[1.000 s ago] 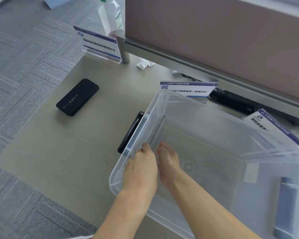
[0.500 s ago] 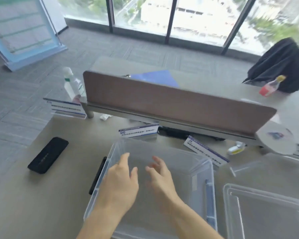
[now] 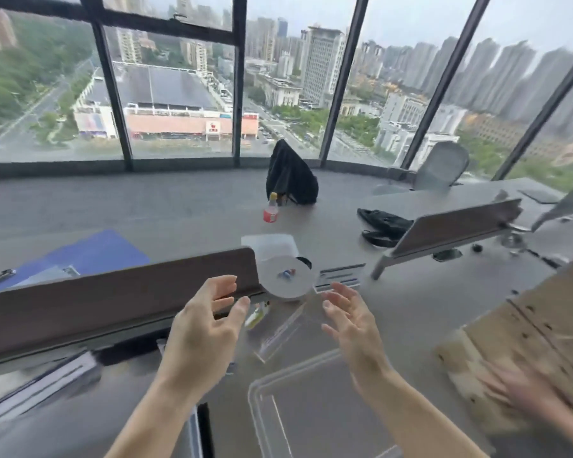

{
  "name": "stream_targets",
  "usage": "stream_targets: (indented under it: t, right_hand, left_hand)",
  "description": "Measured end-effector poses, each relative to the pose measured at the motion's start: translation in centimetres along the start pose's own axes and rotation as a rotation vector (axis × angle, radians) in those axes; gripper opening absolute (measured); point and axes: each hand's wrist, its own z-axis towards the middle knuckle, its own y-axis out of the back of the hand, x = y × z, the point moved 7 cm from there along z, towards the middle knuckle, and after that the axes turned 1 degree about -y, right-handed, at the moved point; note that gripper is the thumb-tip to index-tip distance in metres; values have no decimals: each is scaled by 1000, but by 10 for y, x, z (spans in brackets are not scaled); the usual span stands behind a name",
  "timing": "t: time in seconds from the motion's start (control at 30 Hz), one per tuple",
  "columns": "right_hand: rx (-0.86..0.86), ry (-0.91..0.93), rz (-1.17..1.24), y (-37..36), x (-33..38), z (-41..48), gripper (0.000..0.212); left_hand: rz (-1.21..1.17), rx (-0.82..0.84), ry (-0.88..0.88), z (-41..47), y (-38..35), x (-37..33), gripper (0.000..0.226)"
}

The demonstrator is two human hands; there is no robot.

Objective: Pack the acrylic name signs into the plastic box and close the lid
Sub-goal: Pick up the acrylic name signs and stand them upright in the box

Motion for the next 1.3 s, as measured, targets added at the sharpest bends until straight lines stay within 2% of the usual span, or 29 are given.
stream_targets:
  t: [0.13,0.3,0.53,0.7,1.07,1.3]
  right_hand:
    - [-40,-16,6,68,-8,33,32]
    - [-28,-52,-4,118,-21,75,34]
    - [-32,-108,-29,143,-36,138,33]
    - [-86,-128,-80,154,-51,177,29]
    - [-108,-268,-164,190,-151,311,23]
    - [-45,-323,-255,199,-248,428,42]
  left_hand:
    - [-118,49,79,6,-81,-15,32]
    - [-194,34,191,17,-157,-18,34]
    - [-229,64,284,51,-223,-8,39]
    - [-223,114,289,96,-273,8,44]
    - [-326,126,558,181,-396,117,55]
    - [-323,99,604,256,-475,192,62]
